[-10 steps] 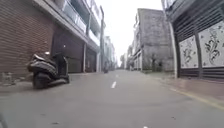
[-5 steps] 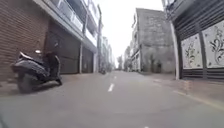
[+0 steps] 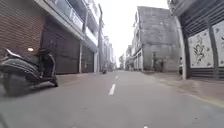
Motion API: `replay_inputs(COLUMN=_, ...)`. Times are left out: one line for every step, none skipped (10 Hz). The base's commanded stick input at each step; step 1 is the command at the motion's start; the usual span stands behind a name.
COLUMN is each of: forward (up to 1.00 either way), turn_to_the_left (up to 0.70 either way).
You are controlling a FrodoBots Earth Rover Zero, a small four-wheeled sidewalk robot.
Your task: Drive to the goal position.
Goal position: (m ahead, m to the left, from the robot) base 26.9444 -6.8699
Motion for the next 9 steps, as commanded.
replay_inputs(forward=0.85, turn_to_the_left=-0.34)
replay_inputs(forward=0.85, turn_to_the_left=-0.29)
replay_inputs(forward=0.85, turn_to_the_left=-0.09)
replay_inputs(forward=0.85, turn_to_the_left=0.0)
replay_inputs(forward=0.85, turn_to_the_left=0.0)
replay_inputs(forward=0.85, turn_to_the_left=0.0)
replay_inputs(forward=0.85, turn_to_the_left=0.0)
replay_inputs(forward=0.85, turn_to_the_left=0.0)
replay_inputs(forward=0.85, turn_to_the_left=0.0)
